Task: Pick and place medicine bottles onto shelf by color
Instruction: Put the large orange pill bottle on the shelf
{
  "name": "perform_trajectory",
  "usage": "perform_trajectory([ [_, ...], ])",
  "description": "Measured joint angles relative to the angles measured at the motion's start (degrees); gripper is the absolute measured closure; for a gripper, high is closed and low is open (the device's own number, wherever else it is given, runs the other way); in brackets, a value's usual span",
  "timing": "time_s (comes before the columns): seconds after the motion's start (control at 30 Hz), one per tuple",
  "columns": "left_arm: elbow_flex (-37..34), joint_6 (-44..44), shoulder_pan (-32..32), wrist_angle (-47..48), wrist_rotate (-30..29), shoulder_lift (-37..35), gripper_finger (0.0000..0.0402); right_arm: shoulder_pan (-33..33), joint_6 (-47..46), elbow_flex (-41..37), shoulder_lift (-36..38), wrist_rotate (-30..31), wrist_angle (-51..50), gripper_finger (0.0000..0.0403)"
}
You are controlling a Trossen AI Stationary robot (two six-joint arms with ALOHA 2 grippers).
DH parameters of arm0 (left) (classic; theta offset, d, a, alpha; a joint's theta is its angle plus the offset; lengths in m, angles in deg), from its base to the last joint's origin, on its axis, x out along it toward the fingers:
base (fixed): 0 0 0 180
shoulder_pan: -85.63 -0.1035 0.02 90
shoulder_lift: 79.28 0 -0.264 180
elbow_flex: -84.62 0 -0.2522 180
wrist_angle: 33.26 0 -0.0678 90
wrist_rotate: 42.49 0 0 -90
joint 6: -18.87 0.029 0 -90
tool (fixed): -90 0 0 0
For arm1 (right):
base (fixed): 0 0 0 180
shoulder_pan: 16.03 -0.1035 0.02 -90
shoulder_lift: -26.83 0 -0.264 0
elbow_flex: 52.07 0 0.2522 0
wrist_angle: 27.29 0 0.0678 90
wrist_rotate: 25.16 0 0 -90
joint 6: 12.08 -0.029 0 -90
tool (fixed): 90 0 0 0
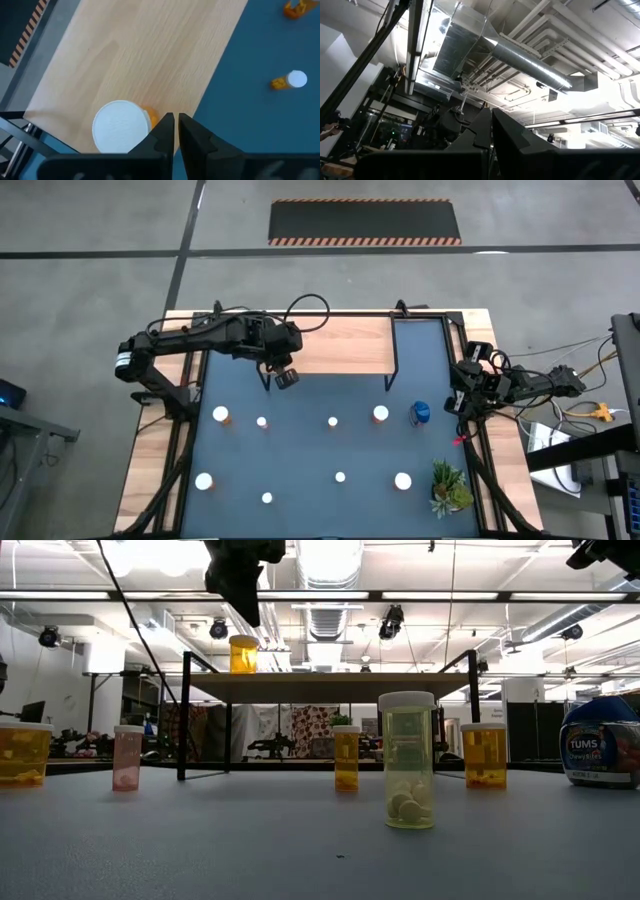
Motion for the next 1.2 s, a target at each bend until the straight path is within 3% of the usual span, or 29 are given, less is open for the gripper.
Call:
perform_trajectory([
  [0.63,-3.9,0.2,-0.1,-0.5,-10.1,0.0,0.0393,0.0,-0.2,0.0,0.0,0.0,0.0,0.0394],
  [1.07,-3.6,0.4,-0.1,0.2,-9.9,-2.2,0.0393,0.0,0.0,0.0,0.0,0.0,0.0,0.0394],
  [1.2,-3.7,1.8,0.3,0.0,-5.8,-3.8,0.0393,0.0,0.0,0.0,0.0,0.1,-0.1,0.0394],
])
